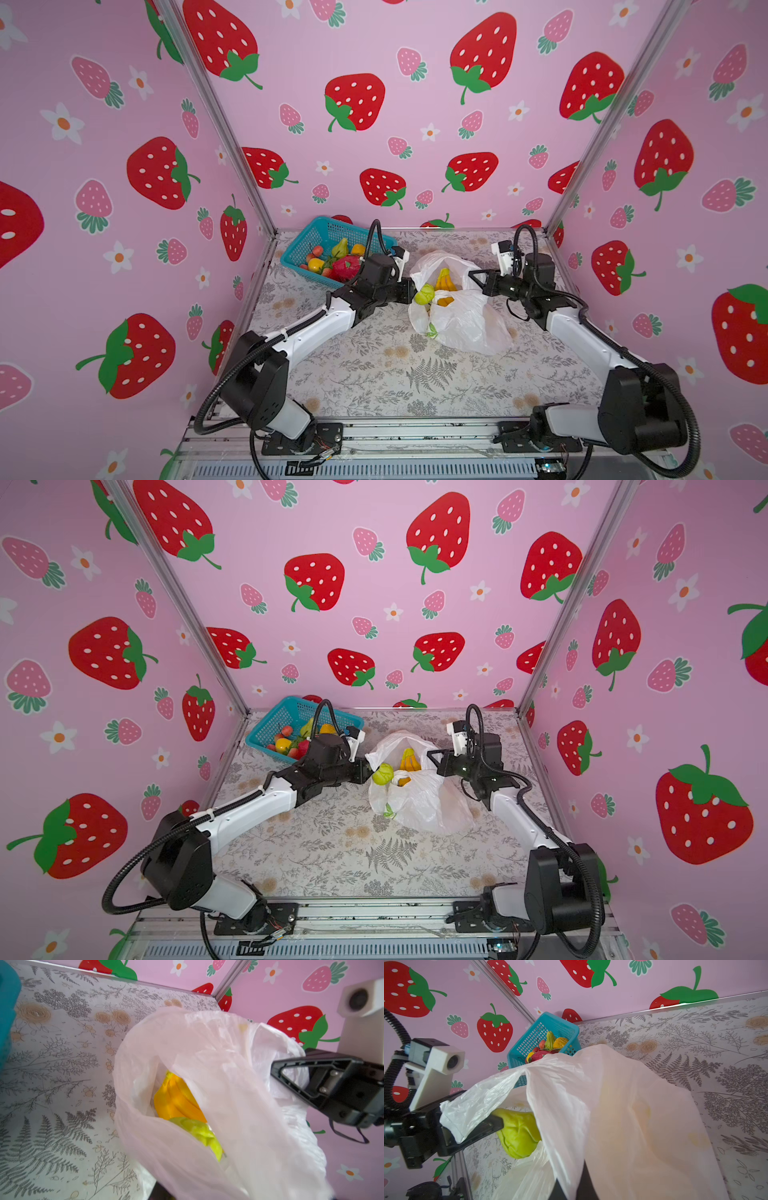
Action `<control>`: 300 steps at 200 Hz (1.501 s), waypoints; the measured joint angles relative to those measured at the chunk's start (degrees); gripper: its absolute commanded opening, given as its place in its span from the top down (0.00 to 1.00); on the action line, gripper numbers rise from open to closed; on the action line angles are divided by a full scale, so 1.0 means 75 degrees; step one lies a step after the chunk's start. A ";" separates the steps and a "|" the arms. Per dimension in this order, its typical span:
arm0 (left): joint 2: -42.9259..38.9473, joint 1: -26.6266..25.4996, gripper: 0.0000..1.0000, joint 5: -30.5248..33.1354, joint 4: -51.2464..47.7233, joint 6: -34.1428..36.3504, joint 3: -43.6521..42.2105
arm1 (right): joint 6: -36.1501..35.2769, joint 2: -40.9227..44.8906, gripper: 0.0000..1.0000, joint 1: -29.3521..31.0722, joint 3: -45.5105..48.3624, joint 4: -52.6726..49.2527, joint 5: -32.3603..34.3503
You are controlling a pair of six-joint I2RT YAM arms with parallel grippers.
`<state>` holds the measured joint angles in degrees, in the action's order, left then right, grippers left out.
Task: Place the fake fruits into the plastic bag and tie a complex knot
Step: 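Lower the green pear into the bag and open the left gripper, then withdraw the empty left gripper from the bag toward the basket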
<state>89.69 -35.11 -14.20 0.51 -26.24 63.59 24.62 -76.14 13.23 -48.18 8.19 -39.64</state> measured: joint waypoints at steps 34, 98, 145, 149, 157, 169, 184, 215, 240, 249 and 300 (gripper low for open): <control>0.1084 -0.0434 0.76 0.0731 0.0586 -0.0152 0.0568 | 0.0035 -0.0035 1.00 0.0006 -0.0003 0.0006 -0.0090; 0.2361 -0.0898 0.58 0.0539 0.1279 -0.0557 0.0886 | 0.0029 -0.0035 1.00 0.0015 0.0000 0.0023 -0.0093; 0.2253 -0.0831 0.38 -0.0052 0.1163 -0.0318 0.0871 | -0.0082 -0.0035 1.00 0.0015 0.0000 -0.0035 0.0041; 0.2212 -0.0804 0.37 -0.0096 0.1142 -0.0300 0.0848 | -0.0090 -0.0035 1.00 0.0015 0.0000 -0.0047 0.0061; 0.2101 -0.0743 0.35 -0.0207 0.1110 -0.0245 0.0793 | -0.0099 -0.0032 1.00 0.0015 0.0000 -0.0073 0.0102; 0.1851 -0.0615 0.33 -0.0414 0.1093 -0.0154 0.0635 | -0.0117 -0.0032 1.00 0.0015 0.0000 -0.0087 0.0169; 0.1428 -0.0411 0.32 -0.0662 0.1096 -0.0009 0.0373 | -0.0125 -0.0032 1.00 0.0015 0.0000 -0.0105 0.0230; 0.0507 -0.0055 0.32 -0.1099 0.0883 0.0478 -0.0131 | -0.0189 -0.0032 1.00 0.0015 0.0000 -0.0184 0.0367; -0.0230 0.0172 0.32 -0.1411 0.0411 0.1014 -0.0545 | -0.0236 -0.0032 1.00 0.0015 0.0000 -0.0219 0.0458; -0.0484 0.0262 0.32 -0.1521 0.0224 0.1227 -0.0694 | -0.0242 -0.0032 1.00 0.0015 0.0000 -0.0227 0.0490; -0.1833 0.1309 0.25 -0.0874 -0.0350 0.1652 -0.1329 | -0.0254 -0.0035 1.00 0.0015 -0.0003 -0.0236 0.0571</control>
<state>75.94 -25.30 -20.75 -2.11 -13.85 53.63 22.72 -76.40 13.34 -48.21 6.42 -35.35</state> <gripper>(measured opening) 0.735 0.041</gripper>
